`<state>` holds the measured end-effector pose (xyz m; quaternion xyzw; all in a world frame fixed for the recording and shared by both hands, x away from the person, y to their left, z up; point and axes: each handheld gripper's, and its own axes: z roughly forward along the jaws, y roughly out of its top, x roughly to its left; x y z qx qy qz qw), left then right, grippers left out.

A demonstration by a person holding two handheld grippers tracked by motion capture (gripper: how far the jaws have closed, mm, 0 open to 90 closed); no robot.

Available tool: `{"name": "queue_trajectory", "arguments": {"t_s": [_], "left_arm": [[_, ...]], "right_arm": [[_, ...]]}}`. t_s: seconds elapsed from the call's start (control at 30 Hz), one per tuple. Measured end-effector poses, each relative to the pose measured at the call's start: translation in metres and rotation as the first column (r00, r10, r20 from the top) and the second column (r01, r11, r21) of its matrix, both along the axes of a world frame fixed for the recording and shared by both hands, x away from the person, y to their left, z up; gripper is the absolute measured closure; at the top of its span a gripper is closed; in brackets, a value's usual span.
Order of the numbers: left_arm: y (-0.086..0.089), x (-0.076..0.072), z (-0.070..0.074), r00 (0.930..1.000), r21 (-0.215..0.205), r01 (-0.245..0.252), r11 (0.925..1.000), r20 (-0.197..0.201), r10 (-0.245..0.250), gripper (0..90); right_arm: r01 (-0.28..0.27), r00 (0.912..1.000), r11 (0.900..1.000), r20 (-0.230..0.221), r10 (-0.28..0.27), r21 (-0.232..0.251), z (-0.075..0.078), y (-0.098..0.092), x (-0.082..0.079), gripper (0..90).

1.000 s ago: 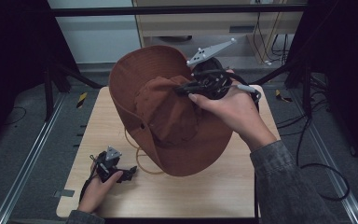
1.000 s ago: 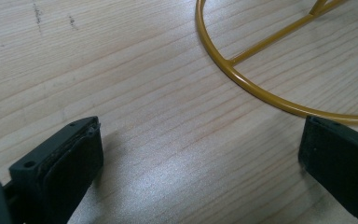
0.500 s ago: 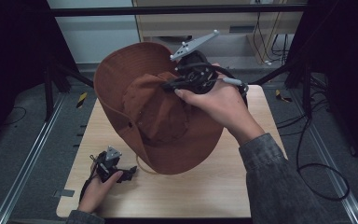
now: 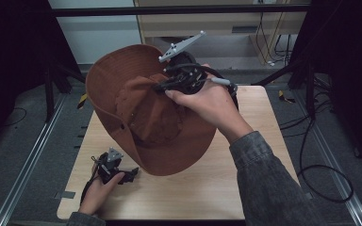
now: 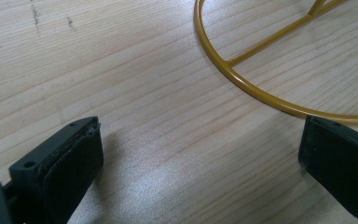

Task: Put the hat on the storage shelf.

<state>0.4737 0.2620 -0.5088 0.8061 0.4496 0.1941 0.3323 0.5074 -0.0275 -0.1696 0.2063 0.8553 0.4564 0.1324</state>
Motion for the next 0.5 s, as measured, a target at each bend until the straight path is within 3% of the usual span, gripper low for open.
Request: {"name": "queue_trajectory", "arguments": {"t_s": [0.5], "left_arm": [[0.0,-0.0001,0.0002,1.0,0.002,0.0,1.0,-0.001,0.0,0.0]], "right_arm": [[-0.006,1.0,1.0,0.005,0.006,-0.007,0.0017,0.008,0.0046,88.7]]}}
